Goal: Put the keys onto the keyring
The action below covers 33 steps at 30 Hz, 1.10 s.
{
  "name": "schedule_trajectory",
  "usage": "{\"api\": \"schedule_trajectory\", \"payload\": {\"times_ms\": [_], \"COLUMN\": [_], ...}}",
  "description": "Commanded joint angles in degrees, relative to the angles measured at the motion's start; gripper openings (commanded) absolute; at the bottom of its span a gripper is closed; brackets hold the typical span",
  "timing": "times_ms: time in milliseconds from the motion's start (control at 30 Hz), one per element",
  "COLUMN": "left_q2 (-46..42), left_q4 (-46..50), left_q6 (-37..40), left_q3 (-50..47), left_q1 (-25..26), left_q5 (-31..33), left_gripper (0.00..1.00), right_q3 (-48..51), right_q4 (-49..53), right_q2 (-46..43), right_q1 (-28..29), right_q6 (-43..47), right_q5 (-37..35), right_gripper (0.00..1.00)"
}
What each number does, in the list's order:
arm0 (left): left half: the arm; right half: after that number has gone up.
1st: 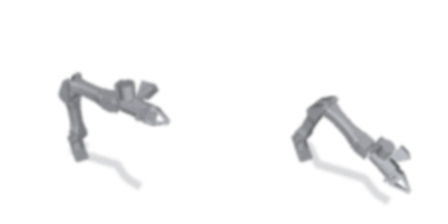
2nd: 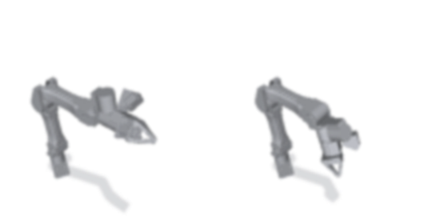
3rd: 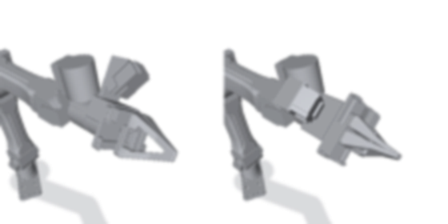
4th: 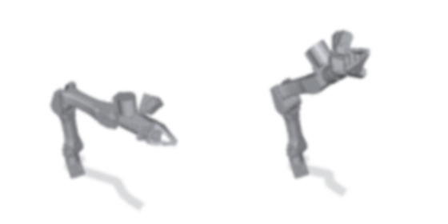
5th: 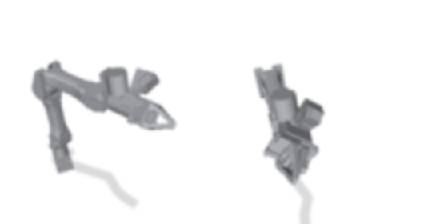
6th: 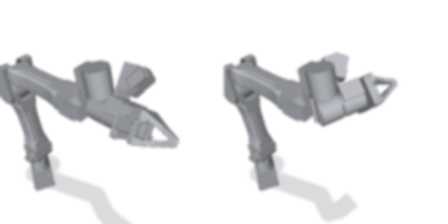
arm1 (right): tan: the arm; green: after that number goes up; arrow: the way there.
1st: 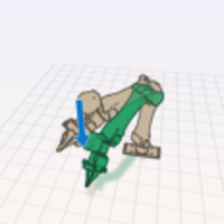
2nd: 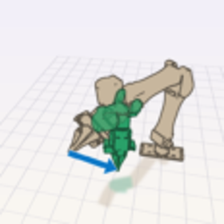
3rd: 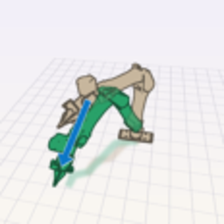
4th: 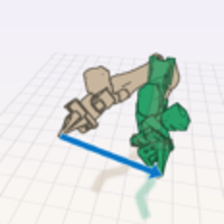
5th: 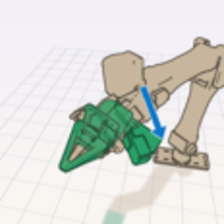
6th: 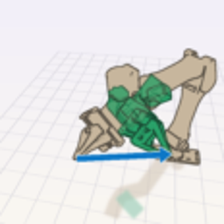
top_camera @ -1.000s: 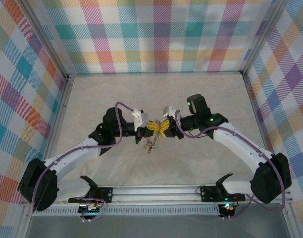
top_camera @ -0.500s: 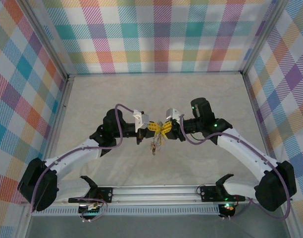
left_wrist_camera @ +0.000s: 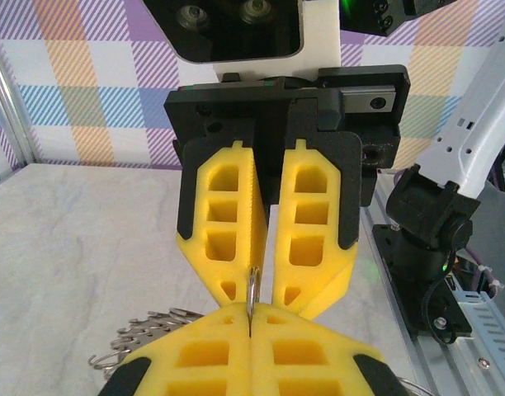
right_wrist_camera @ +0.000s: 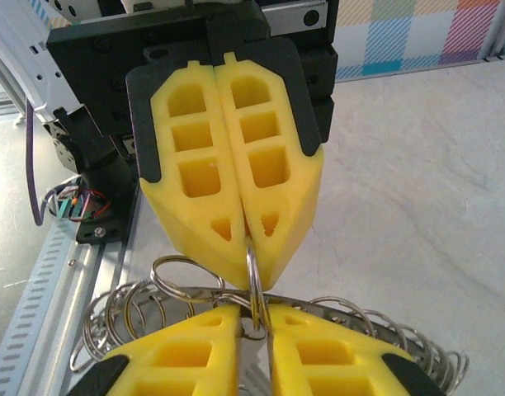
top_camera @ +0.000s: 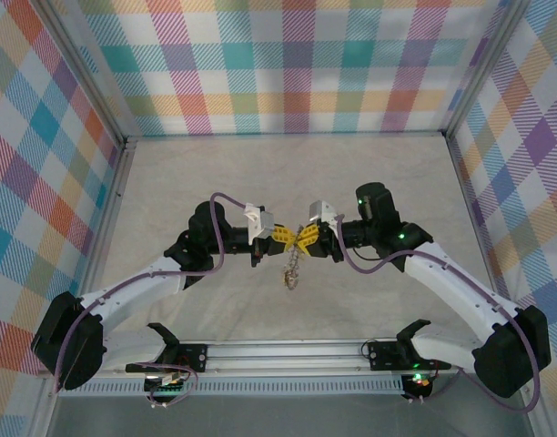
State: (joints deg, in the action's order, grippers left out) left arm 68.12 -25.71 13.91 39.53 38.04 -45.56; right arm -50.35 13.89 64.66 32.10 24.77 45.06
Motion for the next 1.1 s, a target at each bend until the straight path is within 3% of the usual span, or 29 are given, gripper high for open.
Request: {"api": "schedule_trajectory", "payload": {"times_ms": [0, 200, 367, 633, 1067], "left_q2": [-1.06, -0.7, -1.42, -0.78, 2.44], "left_q4": [-2.79, -1.98, -0.86, 20.09, 30.52], "left_q6": [-0.03, 0.41, 0.52, 10.66, 16.3], "left_q3": [0.02, 0.42, 0.58, 6.92, 12.21], "left_q1": [0.45, 0.39, 0.43, 0.6, 1.86], "left_q5": [-0.38, -1.68, -0.53, 1.6, 2.87], "left_gripper": [0.0, 0.0, 0.0, 0.06, 0.08], "right_q3": [0.16, -1.38, -2.48, -7.46, -12.56], "right_q4": [-3.34, -2.57, -0.14, 15.51, 22.8], "right_q2": [-0.61, 1.18, 2.19, 3.74, 7.97], "right_q1": [0.42, 0.43, 0.42, 1.45, 4.95], "right_q6": [-0.6, -0.06, 1.65, 13.09, 18.07], "right_q5": [3.83, 5.6, 5.29, -2.97, -9.69], "right_gripper": [0.17, 0.15, 0.04, 0.0, 0.0]}}
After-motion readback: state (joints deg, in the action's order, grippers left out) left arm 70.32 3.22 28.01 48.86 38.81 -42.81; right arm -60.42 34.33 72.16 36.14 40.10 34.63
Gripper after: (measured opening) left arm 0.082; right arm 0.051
